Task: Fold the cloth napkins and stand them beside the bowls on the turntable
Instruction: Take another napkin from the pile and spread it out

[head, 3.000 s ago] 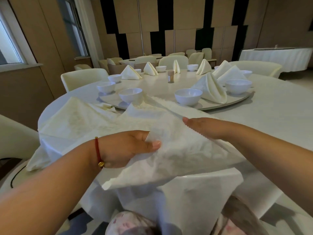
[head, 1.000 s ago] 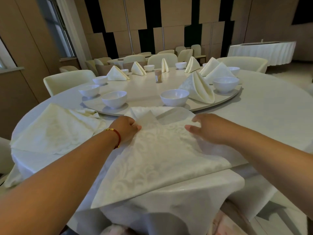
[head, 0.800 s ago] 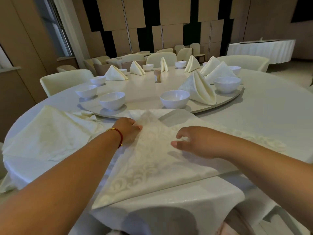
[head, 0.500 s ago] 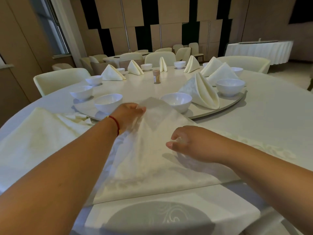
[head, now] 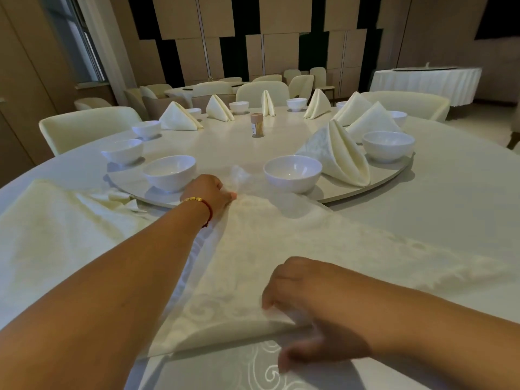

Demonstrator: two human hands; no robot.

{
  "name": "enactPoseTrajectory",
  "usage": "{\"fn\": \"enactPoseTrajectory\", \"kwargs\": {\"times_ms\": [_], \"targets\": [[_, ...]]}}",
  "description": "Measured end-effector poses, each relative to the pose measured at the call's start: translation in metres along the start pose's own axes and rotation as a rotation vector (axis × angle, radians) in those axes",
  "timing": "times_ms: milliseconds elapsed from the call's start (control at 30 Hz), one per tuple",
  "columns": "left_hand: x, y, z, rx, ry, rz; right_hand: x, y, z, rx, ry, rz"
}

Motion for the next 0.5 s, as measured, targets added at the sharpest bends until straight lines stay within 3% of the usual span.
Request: {"fn": "enactPoseTrajectory", "kwargs": {"times_ms": [133,333,500], "targets": [[-0.001,0.001,0.001,-0.013,0.005,-0.007,0.004,-0.005,0.003,-0.148,0.04,0.119],[-0.034,0.004,-0.001,0.004,-0.06,0.001,-0.024,0.008,-0.013,0.001,0.154,-0.062],[-0.071,-0.01,-0.011,0.006,-0.093,-0.068,-0.042,0.007,-0.019,0.149,0.078,-0.22]]}}
Point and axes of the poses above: each hand's wrist, its own x-axis towards the middle knuckle, its own y-axis out of the back of the hand, z = x × y, the point moved 4 cm from there along x, towards the middle knuckle, and after that the axes turned 1 degree about -x, right-handed, at the moved point
